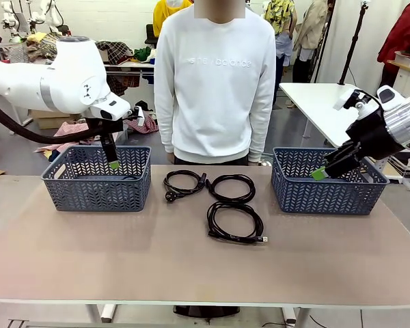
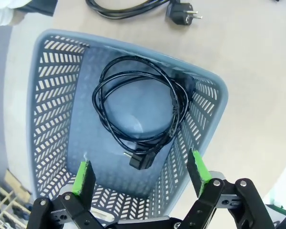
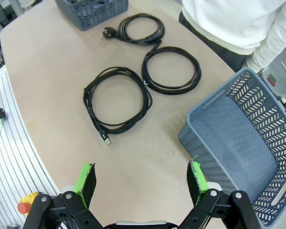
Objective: Organize the cables according to human instructions.
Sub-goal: Pick up a bundle of cables and place it in the basket indicated by the human.
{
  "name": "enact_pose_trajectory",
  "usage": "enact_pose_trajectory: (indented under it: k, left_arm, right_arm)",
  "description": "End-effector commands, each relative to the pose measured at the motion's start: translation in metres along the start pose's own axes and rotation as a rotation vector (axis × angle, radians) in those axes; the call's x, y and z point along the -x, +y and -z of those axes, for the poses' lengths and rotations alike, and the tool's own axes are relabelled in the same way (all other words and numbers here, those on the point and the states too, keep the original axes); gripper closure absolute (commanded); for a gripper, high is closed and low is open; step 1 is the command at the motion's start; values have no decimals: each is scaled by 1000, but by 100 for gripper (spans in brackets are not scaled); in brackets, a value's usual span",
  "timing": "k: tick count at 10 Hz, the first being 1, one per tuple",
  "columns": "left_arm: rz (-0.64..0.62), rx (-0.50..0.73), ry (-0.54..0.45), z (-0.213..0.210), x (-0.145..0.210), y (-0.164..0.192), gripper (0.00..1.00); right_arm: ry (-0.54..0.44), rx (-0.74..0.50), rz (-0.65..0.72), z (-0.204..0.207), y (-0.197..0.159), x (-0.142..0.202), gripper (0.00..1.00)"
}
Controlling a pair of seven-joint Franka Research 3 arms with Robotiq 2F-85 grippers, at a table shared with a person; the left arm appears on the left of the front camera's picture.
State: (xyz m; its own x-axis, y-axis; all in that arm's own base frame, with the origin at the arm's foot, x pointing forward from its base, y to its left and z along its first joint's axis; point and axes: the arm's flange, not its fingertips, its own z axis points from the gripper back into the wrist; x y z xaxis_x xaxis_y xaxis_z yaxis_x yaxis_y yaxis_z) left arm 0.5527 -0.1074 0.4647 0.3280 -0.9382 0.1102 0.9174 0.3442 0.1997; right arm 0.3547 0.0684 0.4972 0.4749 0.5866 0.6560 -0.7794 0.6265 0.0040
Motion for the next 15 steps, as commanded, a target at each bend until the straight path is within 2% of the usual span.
enact_pose_trajectory:
  k: [1, 4, 5, 7, 11, 15]
  left_arm:
    - [15, -4, 11, 0, 2, 1, 0]
    - [0, 0, 0, 0, 0, 0, 0]
    - [-11, -15, -36, -10, -7, -10, 0]
    - [-26, -56, -90, -30, -22, -35, 0]
    - [-69, 44, -306, -42, -27, -92, 0]
    - [-23, 70, -336, -38, -27, -145, 0]
  right_arm:
    - [-12, -11, -1, 1, -1, 0, 0]
    - [-12, -11, -1, 1, -1, 0, 0]
    - [-12, -11, -1, 1, -1, 0, 0]
    - [-12, -11, -1, 1, -1, 0, 0]
    - [-12, -11, -1, 1, -1, 0, 0]
    - [-12, -11, -1, 1, -1, 0, 0]
